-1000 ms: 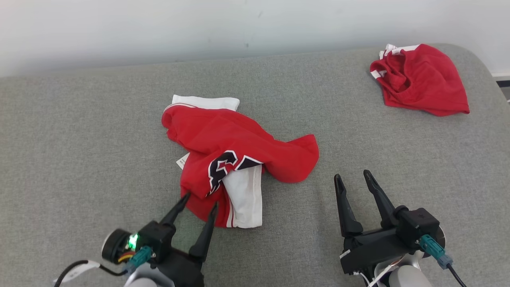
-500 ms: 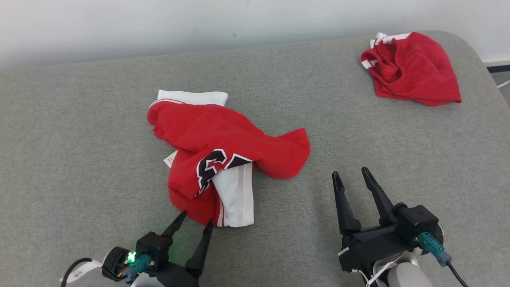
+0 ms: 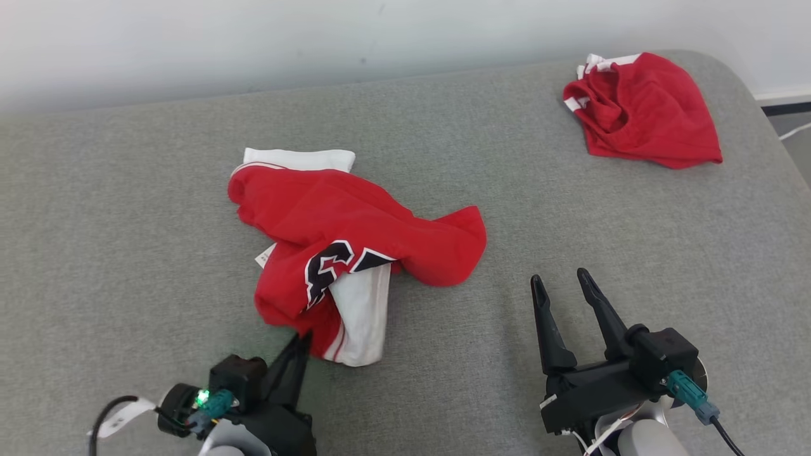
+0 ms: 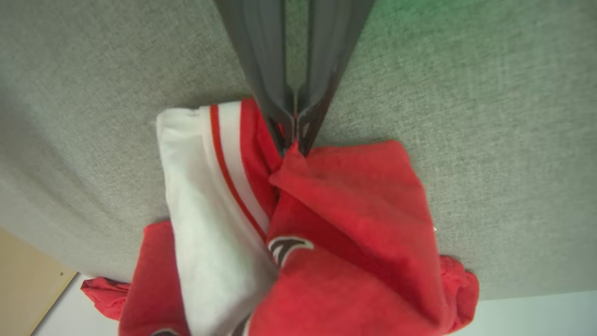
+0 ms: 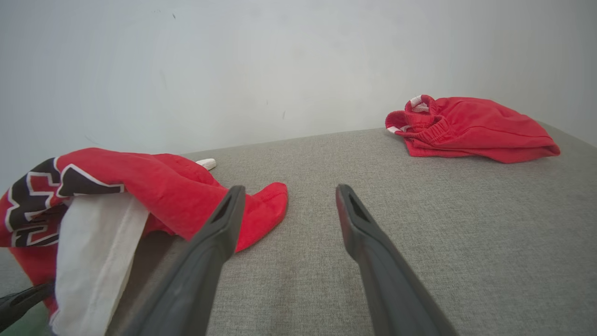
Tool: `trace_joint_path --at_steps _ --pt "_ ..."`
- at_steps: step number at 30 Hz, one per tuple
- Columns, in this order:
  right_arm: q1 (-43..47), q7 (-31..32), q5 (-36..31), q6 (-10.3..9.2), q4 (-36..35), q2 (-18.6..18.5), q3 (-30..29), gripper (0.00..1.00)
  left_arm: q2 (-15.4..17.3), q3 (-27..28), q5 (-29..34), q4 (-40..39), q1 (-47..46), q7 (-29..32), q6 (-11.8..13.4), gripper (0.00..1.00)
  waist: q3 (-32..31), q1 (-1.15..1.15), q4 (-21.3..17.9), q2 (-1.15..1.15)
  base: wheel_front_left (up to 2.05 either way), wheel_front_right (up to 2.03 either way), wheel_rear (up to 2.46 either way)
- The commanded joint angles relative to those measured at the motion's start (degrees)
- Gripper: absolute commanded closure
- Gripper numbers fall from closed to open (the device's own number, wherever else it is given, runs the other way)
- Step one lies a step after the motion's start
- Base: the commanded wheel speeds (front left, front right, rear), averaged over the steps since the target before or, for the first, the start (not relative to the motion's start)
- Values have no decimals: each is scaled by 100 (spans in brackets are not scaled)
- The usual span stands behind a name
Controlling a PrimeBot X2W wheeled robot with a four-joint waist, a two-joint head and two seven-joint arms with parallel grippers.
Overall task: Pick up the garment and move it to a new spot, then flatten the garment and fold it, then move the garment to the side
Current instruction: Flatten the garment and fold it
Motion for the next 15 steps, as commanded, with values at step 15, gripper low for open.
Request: trace_joint_path --at_steps 15 --pt "300 -9 46 -4 82 -76 -52 0 681 589 243 -1292 707 130 316 100 -466 0 739 0 0 0 0"
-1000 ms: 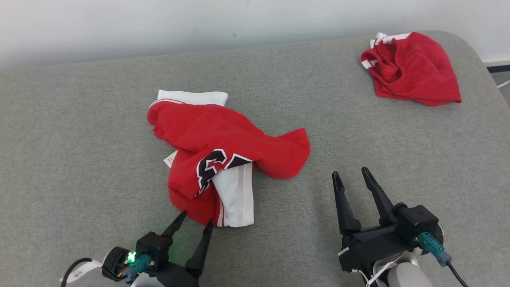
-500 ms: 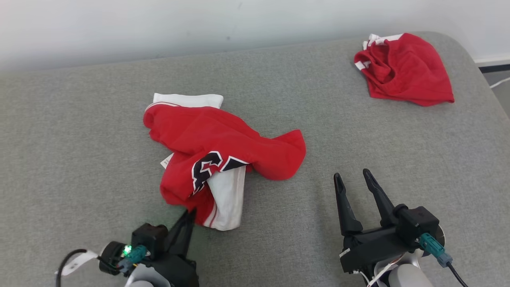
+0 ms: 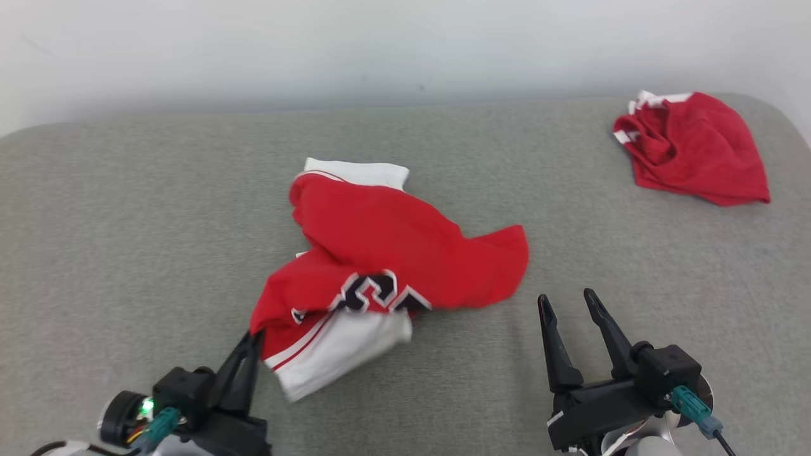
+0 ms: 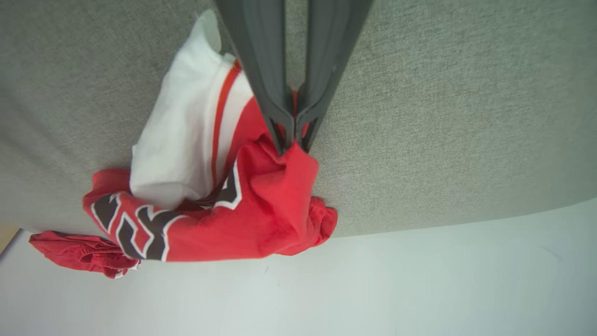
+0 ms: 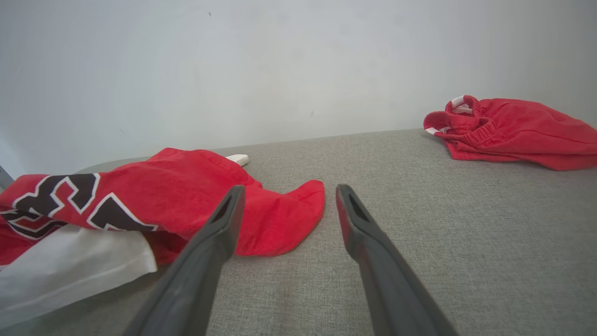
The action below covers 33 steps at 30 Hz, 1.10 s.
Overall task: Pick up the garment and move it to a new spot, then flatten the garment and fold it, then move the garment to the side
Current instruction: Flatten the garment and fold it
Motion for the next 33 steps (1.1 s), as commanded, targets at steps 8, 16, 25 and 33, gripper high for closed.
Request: trace_joint_path --at_steps 8,16,25,33 --pt "103 -9 38 -4 -2 -29 -19 0 549 197 2 -1065 527 486 307 100 -155 0 380 0 0 0 0" --pt "25 -9 49 -4 36 -60 33 0 781 337 -72 -1242 740 640 453 100 -89 0 354 0 0 0 0" --pt "-13 -8 71 -4 81 -110 -25 0 529 357 -231 -637 756 264 426 0 -36 0 358 0 0 0 0" --pt "3 -8 49 -4 103 -120 -63 0 265 390 -405 -395 934 22 427 0 -73 0 527 0 0 0 0"
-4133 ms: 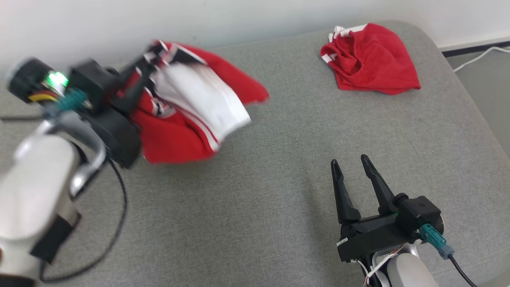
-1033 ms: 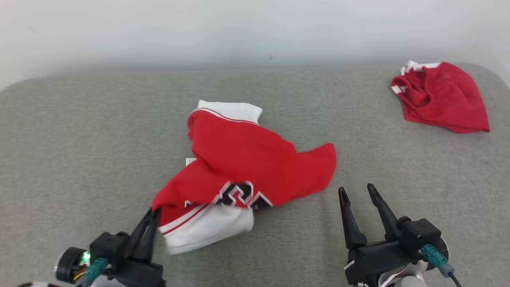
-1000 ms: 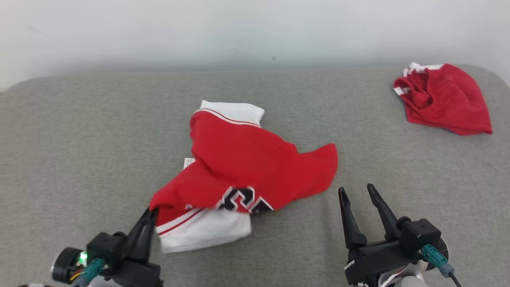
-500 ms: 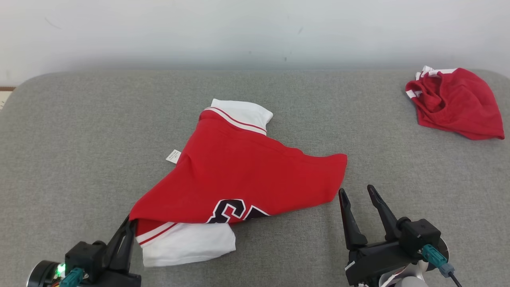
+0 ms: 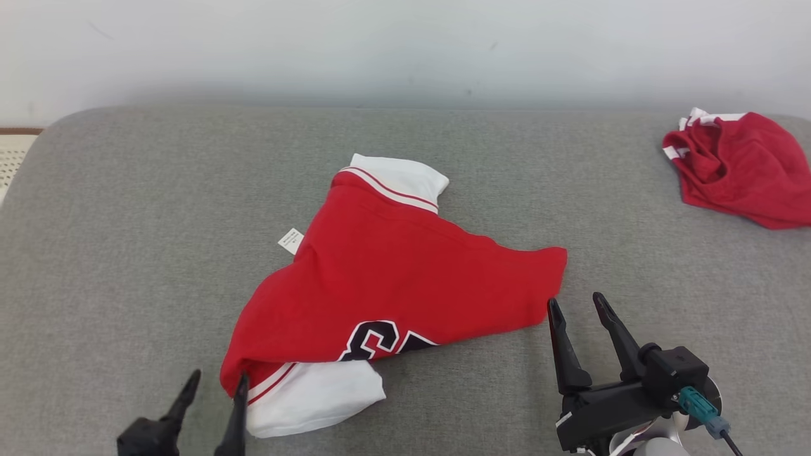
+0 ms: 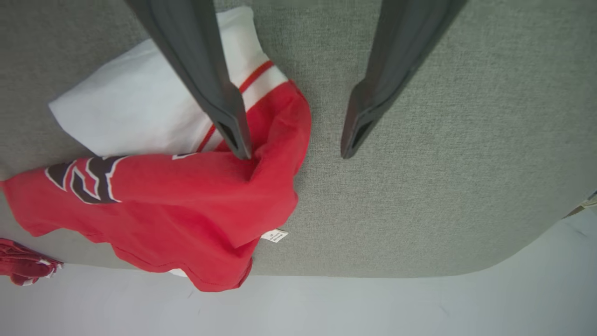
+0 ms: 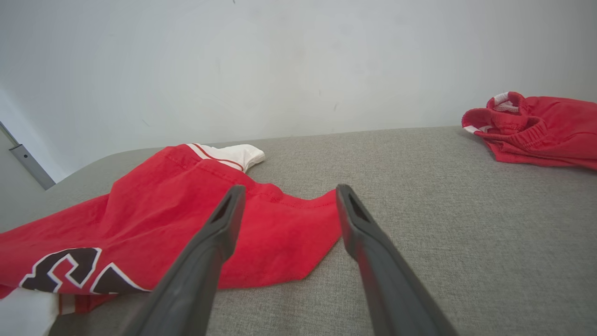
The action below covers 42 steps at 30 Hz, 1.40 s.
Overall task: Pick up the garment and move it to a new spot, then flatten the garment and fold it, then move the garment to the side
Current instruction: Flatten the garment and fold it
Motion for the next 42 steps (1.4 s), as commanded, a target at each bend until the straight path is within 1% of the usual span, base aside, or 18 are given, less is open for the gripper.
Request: trace_joint_path --at_steps 1,8,16,17,18,19,21,26,31,37,42 --pt "-13 -8 9 -4 9 -27 8 0 -44 -4 -40 26 115 -58 -13 0 -13 0 64 0 0 0 0" --pt "-67 -8 41 -4 23 -47 48 0 -314 -141 -200 269 256 -141 -138 0 16 0 104 0 0 0 0" --pt "-83 -8 56 -4 29 -55 63 0 -502 -247 -346 856 198 -125 -320 0 59 0 -40 0 0 0 0" --pt "-77 -8 57 -4 25 -59 53 0 -519 -248 -368 913 173 -128 -359 8 60 0 -55 0 0 0 0" --pt "-71 -8 58 -4 20 -63 45 0 -531 -257 -380 956 150 -130 -384 67 62 0 -68 0 0 0 0" --pt "-65 -8 58 -4 18 -67 38 0 -546 -273 -392 980 132 -133 -400 100 63 0 -78 0 0 0 0" --pt "-50 -8 55 -4 12 -71 22 0 -558 -275 -408 988 88 -144 -440 100 64 0 -85 0 0 0 0" --pt "23 -8 25 -4 5 -57 -39 0 -439 -107 -353 772 84 -189 -341 100 33 0 2 0 0 0 0" --pt "72 -8 27 -4 23 -43 -116 0 -167 67 -314 322 292 -102 -131 100 -46 0 223 0 0 0 0" --pt "86 -8 25 -4 29 -53 -186 0 83 222 -356 -227 592 122 127 100 -70 0 372 0 0 0 0" --pt "97 -8 17 -4 36 -74 -199 0 179 256 -363 -443 715 205 210 100 -79 0 427 0 0 0 0"
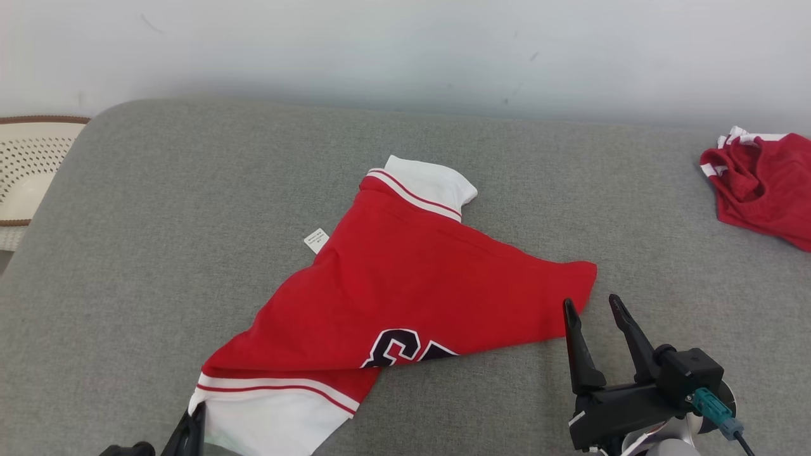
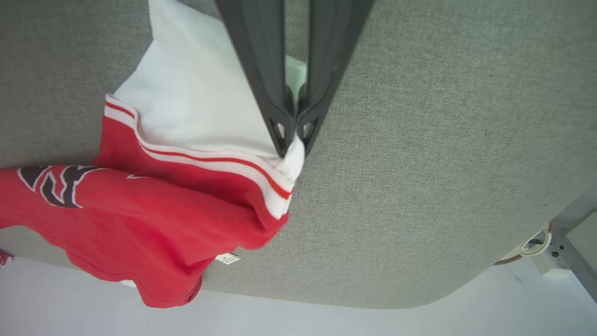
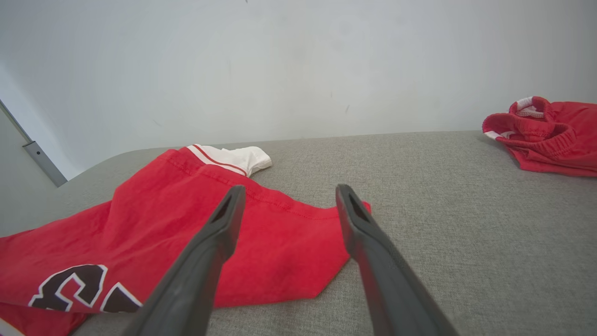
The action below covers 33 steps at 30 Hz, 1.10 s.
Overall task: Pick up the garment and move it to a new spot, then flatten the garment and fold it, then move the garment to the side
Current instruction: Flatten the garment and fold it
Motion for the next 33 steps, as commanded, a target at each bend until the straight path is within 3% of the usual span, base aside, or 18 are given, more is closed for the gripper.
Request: trace_joint_path --at_steps 1,9,11,12,20,33 --pt "62 -8 11 -4 15 -33 10 0 33 13 -1 -27 39 -33 12 100 -7 0 15 -1 0 0 0" --pt "33 -8 55 -4 42 -81 69 0 47 53 -50 242 36 -81 33 100 -43 0 -34 -1 0 0 0" --pt "47 -8 54 -4 48 -82 58 0 5 32 -48 290 56 -112 35 55 -46 0 -43 -1 0 0 0" --pt "54 -8 54 -4 47 -85 47 0 -13 25 -47 305 59 -139 34 0 -46 0 -41 -1 0 0 0" --pt "80 -8 0 -4 43 -99 -66 0 -125 131 -36 393 76 -331 45 0 -54 0 100 -1 0 0 0" --pt "49 -8 23 -4 71 -154 -122 0 -490 797 527 -333 244 -435 24 0 -85 0 190 -1 0 0 0"
